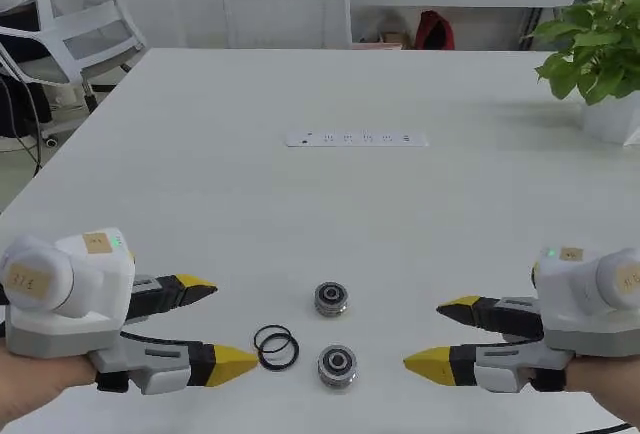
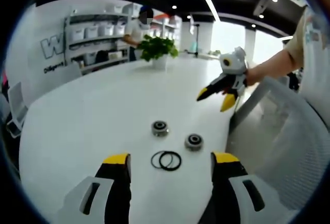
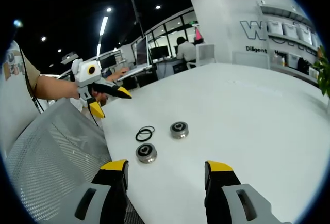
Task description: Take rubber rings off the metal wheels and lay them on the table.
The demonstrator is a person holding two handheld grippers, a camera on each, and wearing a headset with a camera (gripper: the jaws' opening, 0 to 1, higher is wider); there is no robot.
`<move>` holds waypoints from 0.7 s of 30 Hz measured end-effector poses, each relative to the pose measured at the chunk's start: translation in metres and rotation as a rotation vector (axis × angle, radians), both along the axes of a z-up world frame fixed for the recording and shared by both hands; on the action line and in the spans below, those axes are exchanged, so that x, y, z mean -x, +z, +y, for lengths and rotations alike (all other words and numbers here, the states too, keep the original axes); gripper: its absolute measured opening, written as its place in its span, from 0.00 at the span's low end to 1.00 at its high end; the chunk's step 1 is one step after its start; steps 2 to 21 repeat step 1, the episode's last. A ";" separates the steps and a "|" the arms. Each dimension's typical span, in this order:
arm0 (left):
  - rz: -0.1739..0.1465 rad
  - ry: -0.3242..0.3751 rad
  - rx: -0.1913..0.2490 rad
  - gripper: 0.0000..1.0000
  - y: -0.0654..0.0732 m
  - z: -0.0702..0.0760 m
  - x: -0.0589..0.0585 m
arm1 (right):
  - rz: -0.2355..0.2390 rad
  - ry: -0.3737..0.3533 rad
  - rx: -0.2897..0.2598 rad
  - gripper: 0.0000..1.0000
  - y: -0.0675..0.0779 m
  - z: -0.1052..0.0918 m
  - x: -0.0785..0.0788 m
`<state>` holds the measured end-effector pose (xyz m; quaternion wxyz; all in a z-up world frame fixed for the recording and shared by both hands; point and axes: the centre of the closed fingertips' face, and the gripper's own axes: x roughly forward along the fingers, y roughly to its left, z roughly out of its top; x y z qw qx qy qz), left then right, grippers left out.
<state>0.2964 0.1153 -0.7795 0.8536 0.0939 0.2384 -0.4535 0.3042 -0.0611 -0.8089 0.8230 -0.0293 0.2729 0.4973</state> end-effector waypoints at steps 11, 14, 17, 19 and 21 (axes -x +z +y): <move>0.000 0.001 0.000 0.64 0.000 0.000 0.000 | -0.002 0.002 0.002 0.58 0.000 0.001 0.001; 0.000 0.001 0.000 0.64 0.000 0.000 0.000 | -0.002 0.002 0.002 0.58 0.000 0.001 0.001; 0.000 0.001 0.000 0.64 0.000 0.000 0.000 | -0.002 0.002 0.002 0.58 0.000 0.001 0.001; 0.000 0.001 0.000 0.64 0.000 0.000 0.000 | -0.002 0.002 0.002 0.58 0.000 0.001 0.001; 0.000 0.001 0.000 0.64 0.000 0.000 0.000 | -0.002 0.002 0.002 0.58 0.000 0.001 0.001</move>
